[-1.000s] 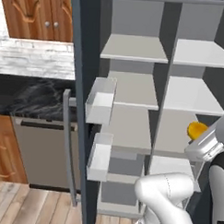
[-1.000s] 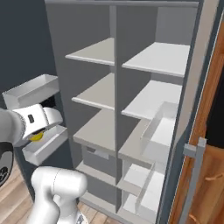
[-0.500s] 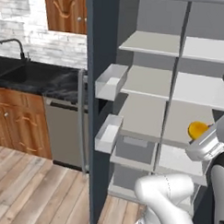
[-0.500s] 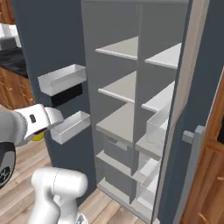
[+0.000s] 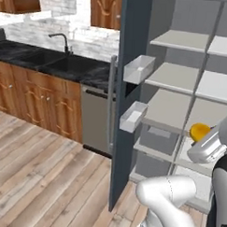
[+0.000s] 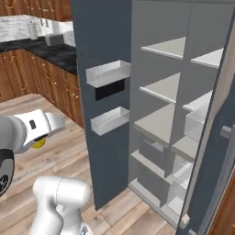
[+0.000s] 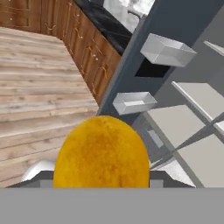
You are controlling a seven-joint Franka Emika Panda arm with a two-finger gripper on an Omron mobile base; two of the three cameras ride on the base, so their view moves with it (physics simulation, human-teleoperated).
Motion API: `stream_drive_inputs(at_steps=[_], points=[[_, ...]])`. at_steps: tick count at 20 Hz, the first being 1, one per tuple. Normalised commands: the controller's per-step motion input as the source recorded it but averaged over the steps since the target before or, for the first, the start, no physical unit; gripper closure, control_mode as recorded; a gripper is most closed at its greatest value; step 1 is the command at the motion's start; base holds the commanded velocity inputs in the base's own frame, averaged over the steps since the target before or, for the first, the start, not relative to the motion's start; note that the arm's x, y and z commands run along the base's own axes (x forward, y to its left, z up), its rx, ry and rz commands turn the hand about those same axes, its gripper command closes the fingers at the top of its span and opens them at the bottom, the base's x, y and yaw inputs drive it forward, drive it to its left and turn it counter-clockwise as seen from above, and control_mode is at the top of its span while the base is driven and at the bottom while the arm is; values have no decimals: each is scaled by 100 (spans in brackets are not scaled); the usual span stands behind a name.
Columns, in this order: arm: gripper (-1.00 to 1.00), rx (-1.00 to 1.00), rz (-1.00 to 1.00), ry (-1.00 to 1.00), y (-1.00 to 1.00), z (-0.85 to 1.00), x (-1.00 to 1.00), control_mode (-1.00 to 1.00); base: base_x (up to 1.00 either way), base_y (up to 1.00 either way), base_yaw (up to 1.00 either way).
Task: Retrieve the kiwi and mango from the fridge and place them into the bowl on the dining table.
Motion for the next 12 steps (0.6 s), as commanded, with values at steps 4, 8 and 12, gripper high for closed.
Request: stream_drive_inputs(at_steps=[4,8,12], points=[[100,0,0,0,0,0,0,100,-58,0,47],[100,0,0,0,0,0,0,100,-58,0,53],[100,0,0,0,0,0,0,100,-64,0,57]])
